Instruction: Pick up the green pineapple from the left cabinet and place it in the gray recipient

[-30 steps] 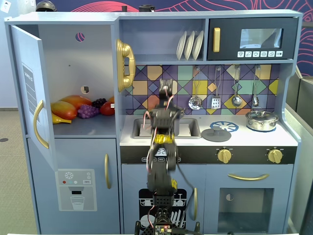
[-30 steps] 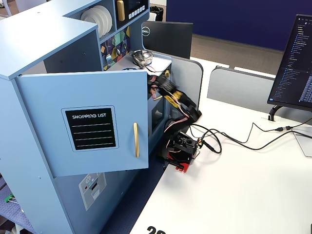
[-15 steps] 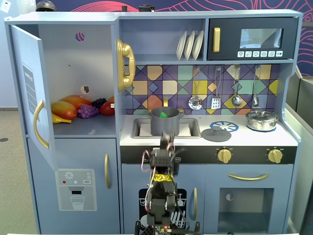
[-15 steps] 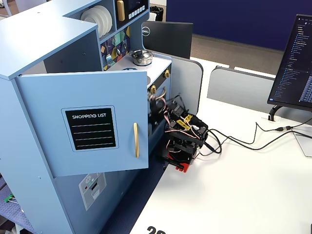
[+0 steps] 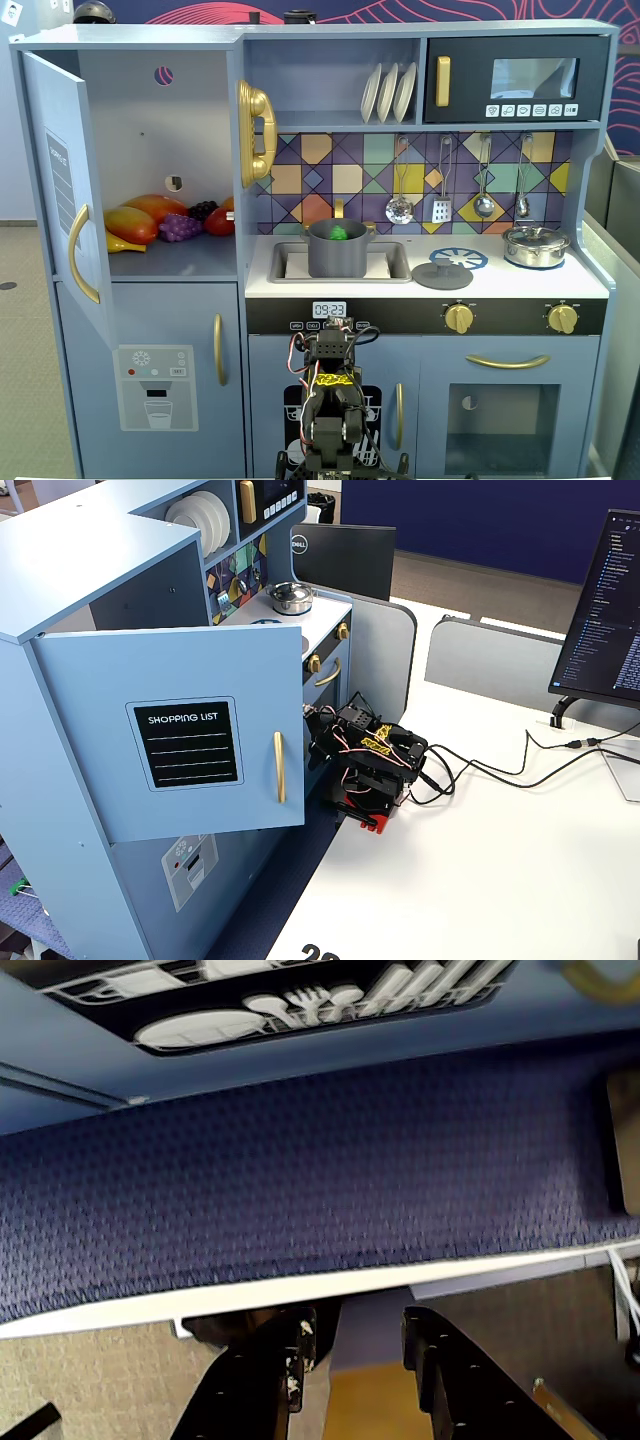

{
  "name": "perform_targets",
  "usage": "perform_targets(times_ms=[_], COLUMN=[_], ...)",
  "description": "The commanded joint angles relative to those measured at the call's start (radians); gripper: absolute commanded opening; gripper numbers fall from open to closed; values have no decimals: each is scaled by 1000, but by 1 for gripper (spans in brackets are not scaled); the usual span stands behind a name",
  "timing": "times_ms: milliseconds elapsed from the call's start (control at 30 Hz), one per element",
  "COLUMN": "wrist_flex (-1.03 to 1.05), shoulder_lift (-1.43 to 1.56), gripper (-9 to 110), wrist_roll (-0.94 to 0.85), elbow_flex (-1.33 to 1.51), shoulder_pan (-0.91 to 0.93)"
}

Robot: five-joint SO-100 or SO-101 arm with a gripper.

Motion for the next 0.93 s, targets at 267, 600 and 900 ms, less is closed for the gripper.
perform_targets(times_ms=[267, 600, 900], wrist_flex=[187, 187, 187], shoulder_lift=[2, 2, 2], gripper=[1, 2, 5], wrist_roll=[12, 12, 12], elbow_flex=[-2, -2, -2], shoulder_pan=[-12, -12, -12])
